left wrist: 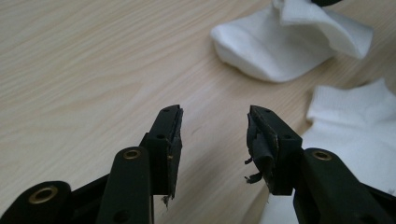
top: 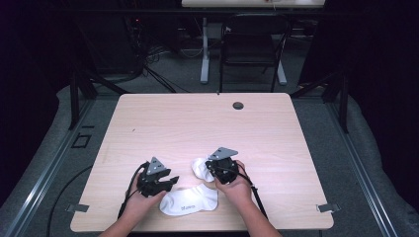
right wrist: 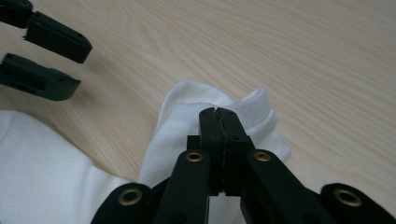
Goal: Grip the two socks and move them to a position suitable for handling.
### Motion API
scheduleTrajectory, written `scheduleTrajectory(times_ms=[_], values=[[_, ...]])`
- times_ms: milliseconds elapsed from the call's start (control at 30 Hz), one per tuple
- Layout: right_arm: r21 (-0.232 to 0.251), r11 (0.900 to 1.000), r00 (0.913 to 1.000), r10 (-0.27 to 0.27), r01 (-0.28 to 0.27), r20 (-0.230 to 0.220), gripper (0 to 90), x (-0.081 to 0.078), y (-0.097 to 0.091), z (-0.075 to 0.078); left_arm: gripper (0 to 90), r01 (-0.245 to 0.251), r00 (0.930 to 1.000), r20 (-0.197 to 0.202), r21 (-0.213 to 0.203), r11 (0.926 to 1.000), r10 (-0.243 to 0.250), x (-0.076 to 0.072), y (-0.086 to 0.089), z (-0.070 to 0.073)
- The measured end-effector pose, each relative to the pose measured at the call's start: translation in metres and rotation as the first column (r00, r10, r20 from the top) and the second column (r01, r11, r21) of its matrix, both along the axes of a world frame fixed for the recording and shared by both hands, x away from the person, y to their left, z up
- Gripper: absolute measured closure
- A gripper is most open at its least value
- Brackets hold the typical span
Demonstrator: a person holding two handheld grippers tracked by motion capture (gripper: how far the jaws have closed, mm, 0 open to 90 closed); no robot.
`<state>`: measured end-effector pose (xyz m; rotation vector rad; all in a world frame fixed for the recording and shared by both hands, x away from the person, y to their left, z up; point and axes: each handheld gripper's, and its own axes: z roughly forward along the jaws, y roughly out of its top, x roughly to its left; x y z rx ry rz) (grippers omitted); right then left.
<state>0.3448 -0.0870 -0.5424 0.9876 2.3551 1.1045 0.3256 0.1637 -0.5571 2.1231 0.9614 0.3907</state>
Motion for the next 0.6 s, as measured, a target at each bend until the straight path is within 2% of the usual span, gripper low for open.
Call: scheduleTrajectory(times_ms=[100,133,167,200,267,333,433,600], values=[[0.003,1.0000,1.0000,-0.003,0.003,0.002,90.0,0.000,-0.003,0.001,56.9,0.008,0.9999,0.007,-0.005,1.0000,-0.008,0.007,-0.010,0.002],[0.011,0.9999,1.0000,-0.006,0.006,0.001,90.0,-0.001,-0.006,0.002,58.4,0.017,0.9998,0.008,-0.002,0.9999,-0.017,0.013,-0.021,0.004],[0.011,0.9999,1.0000,-0.006,0.006,0.001,90.0,-0.001,-0.006,0.002,60.2,0.017,0.9998,0.008,-0.002,0.9999,-0.017,0.013,-0.021,0.004],[0.008,1.0000,1.0000,-0.002,0.002,0.004,90.0,-0.001,-0.008,0.002,62.2,0.027,0.9996,0.010,-0.004,0.9996,-0.027,0.020,-0.032,0.005],[0.018,0.9998,0.9999,-0.004,0.004,0.009,90.0,-0.002,-0.010,0.001,65.8,0.030,0.9995,0.010,-0.004,0.9995,-0.030,0.022,-0.038,0.004],[0.021,0.9998,0.9999,-0.002,0.002,0.011,90.0,-0.003,-0.014,0.001,67.2,0.057,0.9983,0.010,0.015,0.9983,-0.057,0.029,-0.052,0.004],[0.029,0.9996,0.9999,-0.005,0.005,0.015,90.0,-0.004,-0.017,0.000,67.5,0.065,0.9979,0.001,0.038,0.9972,-0.065,0.034,-0.061,0.002],[0.031,0.9995,0.9997,-0.007,0.006,0.021,90.0,-0.005,-0.028,0.002,60.6,0.082,0.9966,-0.020,0.099,0.9917,-0.080,0.040,-0.073,-0.007]])
